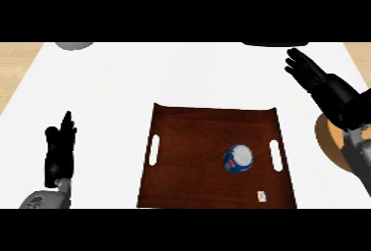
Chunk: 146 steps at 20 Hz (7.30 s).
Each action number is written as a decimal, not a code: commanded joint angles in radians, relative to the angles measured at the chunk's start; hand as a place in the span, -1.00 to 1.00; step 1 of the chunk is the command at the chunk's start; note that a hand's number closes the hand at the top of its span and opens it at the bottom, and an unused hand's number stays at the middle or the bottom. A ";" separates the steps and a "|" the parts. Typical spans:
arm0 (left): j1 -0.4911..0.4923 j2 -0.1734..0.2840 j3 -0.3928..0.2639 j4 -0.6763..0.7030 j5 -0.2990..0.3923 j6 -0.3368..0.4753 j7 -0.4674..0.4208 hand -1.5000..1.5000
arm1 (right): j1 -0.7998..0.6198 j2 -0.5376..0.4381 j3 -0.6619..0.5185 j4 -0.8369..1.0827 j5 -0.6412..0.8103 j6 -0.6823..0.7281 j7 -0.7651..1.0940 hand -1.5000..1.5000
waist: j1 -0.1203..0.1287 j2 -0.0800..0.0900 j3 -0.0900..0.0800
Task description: Pick the can from the tray and place it in the pot
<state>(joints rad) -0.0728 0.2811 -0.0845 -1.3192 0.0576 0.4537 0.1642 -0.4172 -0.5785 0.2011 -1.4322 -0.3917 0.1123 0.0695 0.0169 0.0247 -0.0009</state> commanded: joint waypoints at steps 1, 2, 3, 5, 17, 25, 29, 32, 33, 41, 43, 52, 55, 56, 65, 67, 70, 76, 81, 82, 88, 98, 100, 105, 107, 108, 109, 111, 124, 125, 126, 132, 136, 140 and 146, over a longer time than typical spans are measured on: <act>-0.042 -0.004 -0.019 -0.045 -0.004 -0.025 0.002 0.00 | -0.076 0.068 0.026 0.085 -0.044 0.139 -0.082 1.00 | 0.012 -0.018 0.002; -0.086 -0.010 -0.012 -0.060 0.029 -0.065 -0.047 0.00 | -0.113 0.081 0.051 0.048 -0.113 0.226 -0.066 1.00 | 0.039 -0.010 0.002; -0.121 -0.009 -0.019 -0.097 0.032 -0.079 -0.070 0.00 | -0.139 0.079 0.049 0.032 -0.169 0.313 -0.086 1.00 | 0.065 -0.005 0.005; -0.195 -0.029 -0.042 -0.153 0.040 -0.106 -0.107 0.00 | -0.184 0.135 0.094 -0.014 -0.234 0.426 -0.124 1.00 | 0.099 -0.003 0.008; -0.271 -0.033 -0.002 -0.193 0.150 -0.215 -0.142 0.00 | -0.273 -0.057 0.076 0.104 0.219 0.704 -0.817 -1.00 | 0.062 0.015 0.009; -0.275 -0.009 0.014 -0.217 0.174 -0.246 -0.117 0.00 | -0.337 -0.180 0.279 0.087 0.552 0.556 -0.970 -1.00 | 0.071 0.004 0.005; -0.266 -0.006 0.043 -0.170 0.178 -0.252 -0.149 0.00 | -0.335 -0.206 0.398 0.101 0.671 0.460 -1.087 -1.00 | 0.038 -0.003 0.003; -0.289 0.019 0.063 -0.181 0.186 -0.256 -0.107 0.00 | -0.398 -0.201 0.441 0.175 0.706 0.435 -1.119 -1.00 | 0.031 -0.010 0.002; -0.220 0.001 0.039 -0.214 0.169 -0.253 -0.140 0.00 | -0.380 -0.189 0.474 0.195 0.756 0.377 -1.128 -1.00 | 0.033 -0.013 0.002; -0.208 -0.038 0.045 -0.191 0.150 -0.233 -0.165 0.00 | -0.408 -0.100 0.581 0.324 0.859 0.311 -1.122 -1.00 | 0.008 -0.019 0.001; -0.197 -0.004 0.070 -0.186 0.174 -0.281 -0.174 0.00 | -0.381 -0.078 0.627 0.373 0.908 0.251 -1.145 -1.00 | 0.012 -0.017 0.001; -0.135 0.014 0.092 -0.255 0.176 -0.301 -0.140 0.00 | -0.313 -0.032 0.638 0.373 0.924 0.166 -1.199 -1.00 | 0.001 -0.025 0.001; -0.160 -0.023 0.077 -0.266 0.145 -0.250 -0.123 0.00 | -0.335 -0.008 0.613 0.405 0.917 0.163 -1.223 -1.00 | -0.003 -0.024 0.001; -0.210 0.012 0.123 -0.244 0.174 -0.276 -0.103 0.00 | -0.319 -0.032 0.614 0.352 0.928 0.181 -1.193 -1.00 | -0.012 -0.025 0.001; -0.197 -0.027 0.119 -0.214 0.133 -0.299 -0.145 0.00 | -0.294 0.124 0.578 0.470 1.105 0.122 -1.096 -1.00 | -0.013 -0.023 0.001; -0.200 0.002 0.144 -0.243 0.149 -0.312 -0.084 0.00 | -0.244 0.112 0.570 0.399 1.111 0.130 -1.079 -1.00 | -0.017 -0.025 0.001; -0.168 -0.082 0.082 -0.251 0.098 -0.265 -0.133 0.00 | -0.255 0.139 0.560 0.455 1.153 0.105 -1.118 -1.00 | -0.015 -0.025 0.001; -0.227 -0.075 0.124 -0.157 0.105 -0.301 -0.178 0.00 | -0.206 0.214 0.566 0.537 1.219 0.029 -1.163 -1.00 | -0.014 -0.022 0.001; -0.194 -0.019 0.157 -0.218 0.141 -0.348 -0.128 0.00 | -0.200 0.241 0.637 0.530 1.274 -0.019 -1.215 1.00 | -0.004 -0.023 0.001; -0.170 -0.070 0.126 -0.182 0.109 -0.331 -0.208 0.00 | -0.215 0.241 0.607 0.542 1.248 -0.038 -1.258 1.00 | -0.006 -0.020 0.001; -0.247 -0.031 0.160 -0.214 0.110 -0.305 -0.087 0.00 | -0.148 0.227 0.613 0.442 1.265 -0.057 -1.242 1.00 | -0.016 -0.025 0.001; -0.171 -0.054 0.162 -0.206 0.102 -0.315 -0.135 0.00 | -0.085 0.371 0.413 0.376 1.251 -0.087 -0.669 1.00 | -0.058 -0.039 -0.002; -0.156 -0.036 0.181 -0.219 0.101 -0.307 -0.129 0.00 | -0.059 0.376 0.332 0.412 1.246 -0.109 -0.494 1.00 | -0.087 -0.055 -0.004; -0.151 -0.020 0.208 -0.208 0.120 -0.318 -0.124 0.00 | -0.042 0.542 0.268 0.352 1.300 -0.216 -0.090 1.00 | -0.098 -0.063 -0.007; -0.153 -0.007 0.215 -0.213 0.116 -0.317 -0.122 0.00 | -0.054 0.573 0.241 0.296 1.349 -0.278 0.058 1.00 | -0.104 -0.068 -0.006; -0.145 -0.016 0.204 -0.211 0.117 -0.323 -0.122 0.00 | -0.073 0.574 0.234 0.262 1.359 -0.294 0.135 1.00 | -0.094 -0.065 -0.005; -0.146 -0.029 0.206 -0.202 0.111 -0.306 -0.131 0.00 | -0.075 0.575 0.231 0.226 1.393 -0.321 0.200 1.00 | -0.107 -0.067 -0.006; -0.133 -0.023 0.203 -0.224 0.108 -0.305 -0.118 0.00 | -0.101 0.576 0.213 0.182 1.492 -0.347 0.345 1.00 | -0.104 -0.075 -0.005; -0.126 -0.053 0.170 -0.276 0.113 -0.315 -0.107 0.00 | -0.042 0.466 0.136 -0.527 1.848 -0.051 0.877 1.00 | -0.061 -0.040 0.000; -0.112 -0.040 0.197 -0.245 0.134 -0.347 -0.147 0.00 | 0.008 0.434 0.131 -0.587 1.850 -0.014 0.876 1.00 | -0.057 -0.036 0.000; -0.163 -0.051 0.173 -0.258 0.108 -0.311 -0.105 0.00 | 0.064 0.401 0.116 -0.621 1.837 0.005 0.860 1.00 | -0.055 -0.034 0.001; -0.200 -0.064 0.149 -0.277 0.082 -0.292 -0.059 0.00 | 0.140 0.247 -0.195 -0.718 1.596 0.116 0.727 1.00 | -0.031 -0.026 0.001; -0.203 -0.051 0.168 -0.255 0.085 -0.313 -0.081 0.00 | 0.343 0.190 -0.374 -0.744 1.440 -0.007 0.559 1.00 | -0.036 -0.025 0.002; -0.149 -0.071 0.170 -0.253 0.087 -0.328 -0.128 0.00 | 0.350 0.149 -0.566 -0.630 1.314 -0.055 0.431 1.00 | -0.025 -0.025 0.002; -0.175 -0.079 0.153 -0.288 0.083 -0.334 -0.084 0.00 | 0.334 0.077 -0.681 -0.347 1.221 -0.143 0.181 1.00 | -0.017 -0.025 0.002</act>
<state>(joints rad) -0.2381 0.2082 0.0795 -1.5705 0.1432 0.1179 0.0395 -0.0784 -0.4564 -0.3957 -1.9189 0.8811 0.0196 0.3806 -0.0062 -0.0003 0.0009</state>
